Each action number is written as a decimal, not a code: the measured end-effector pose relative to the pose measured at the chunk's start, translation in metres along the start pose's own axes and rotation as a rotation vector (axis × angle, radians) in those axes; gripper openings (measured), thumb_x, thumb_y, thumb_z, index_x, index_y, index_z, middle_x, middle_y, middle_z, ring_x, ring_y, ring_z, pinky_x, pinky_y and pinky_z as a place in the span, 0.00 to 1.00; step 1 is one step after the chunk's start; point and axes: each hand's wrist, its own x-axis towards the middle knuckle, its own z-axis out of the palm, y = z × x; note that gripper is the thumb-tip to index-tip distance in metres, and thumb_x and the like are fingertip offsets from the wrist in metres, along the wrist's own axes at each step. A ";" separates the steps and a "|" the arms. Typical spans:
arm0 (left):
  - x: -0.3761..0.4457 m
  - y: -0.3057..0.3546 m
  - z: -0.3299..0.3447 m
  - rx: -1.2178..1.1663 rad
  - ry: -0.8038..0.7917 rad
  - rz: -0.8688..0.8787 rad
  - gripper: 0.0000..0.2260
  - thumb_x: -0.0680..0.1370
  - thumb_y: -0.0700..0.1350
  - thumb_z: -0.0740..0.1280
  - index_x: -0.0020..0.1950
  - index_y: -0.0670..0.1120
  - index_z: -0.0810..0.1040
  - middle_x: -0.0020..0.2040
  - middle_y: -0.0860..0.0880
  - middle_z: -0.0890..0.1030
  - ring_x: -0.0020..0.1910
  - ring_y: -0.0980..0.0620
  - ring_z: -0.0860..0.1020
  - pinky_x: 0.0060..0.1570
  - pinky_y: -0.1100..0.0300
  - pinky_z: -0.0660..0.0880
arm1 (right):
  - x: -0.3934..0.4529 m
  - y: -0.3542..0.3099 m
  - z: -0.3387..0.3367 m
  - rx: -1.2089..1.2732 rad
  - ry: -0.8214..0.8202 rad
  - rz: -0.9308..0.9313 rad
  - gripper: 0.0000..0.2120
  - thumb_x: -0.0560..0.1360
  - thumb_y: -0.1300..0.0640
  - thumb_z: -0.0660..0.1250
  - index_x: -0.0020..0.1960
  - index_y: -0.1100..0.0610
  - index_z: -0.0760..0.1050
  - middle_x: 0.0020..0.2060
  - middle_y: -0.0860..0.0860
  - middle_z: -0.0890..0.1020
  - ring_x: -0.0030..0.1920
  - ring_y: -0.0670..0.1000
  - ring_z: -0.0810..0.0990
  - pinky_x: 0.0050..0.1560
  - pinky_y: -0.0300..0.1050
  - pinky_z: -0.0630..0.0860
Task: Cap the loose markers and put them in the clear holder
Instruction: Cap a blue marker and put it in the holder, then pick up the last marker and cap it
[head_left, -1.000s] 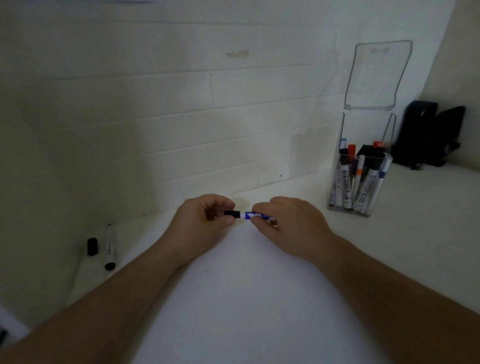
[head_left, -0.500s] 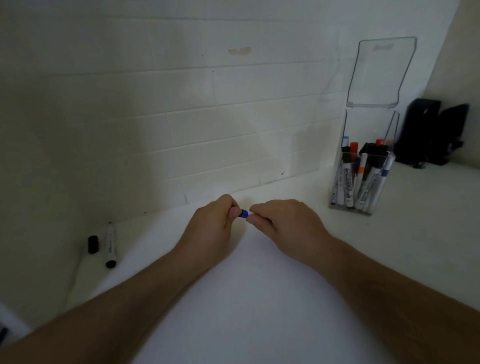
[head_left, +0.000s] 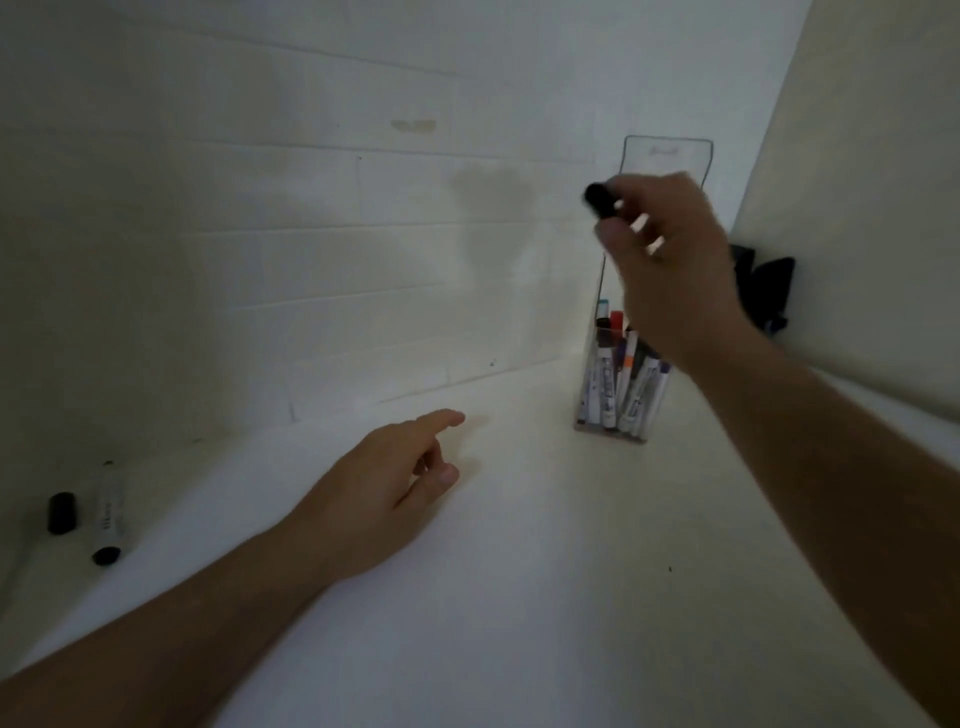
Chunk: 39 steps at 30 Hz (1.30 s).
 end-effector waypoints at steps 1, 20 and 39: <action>0.000 -0.001 0.001 0.004 -0.009 0.005 0.21 0.82 0.54 0.61 0.75 0.60 0.65 0.48 0.62 0.76 0.50 0.62 0.73 0.49 0.64 0.69 | 0.010 0.008 -0.009 0.033 0.020 0.053 0.12 0.80 0.55 0.64 0.62 0.49 0.78 0.54 0.50 0.79 0.49 0.51 0.78 0.55 0.52 0.78; -0.003 -0.004 0.001 0.041 -0.018 0.032 0.18 0.81 0.60 0.57 0.70 0.62 0.70 0.47 0.61 0.76 0.51 0.61 0.73 0.53 0.61 0.71 | -0.013 0.096 0.002 -0.756 -0.446 0.148 0.13 0.79 0.61 0.60 0.57 0.52 0.79 0.46 0.55 0.82 0.54 0.56 0.72 0.53 0.52 0.74; -0.030 -0.057 -0.156 0.126 0.592 -0.620 0.25 0.75 0.33 0.55 0.63 0.58 0.75 0.59 0.46 0.75 0.53 0.45 0.77 0.46 0.57 0.75 | -0.142 -0.151 0.229 0.165 -1.030 -0.338 0.15 0.79 0.49 0.62 0.61 0.56 0.78 0.53 0.57 0.77 0.52 0.60 0.79 0.55 0.54 0.78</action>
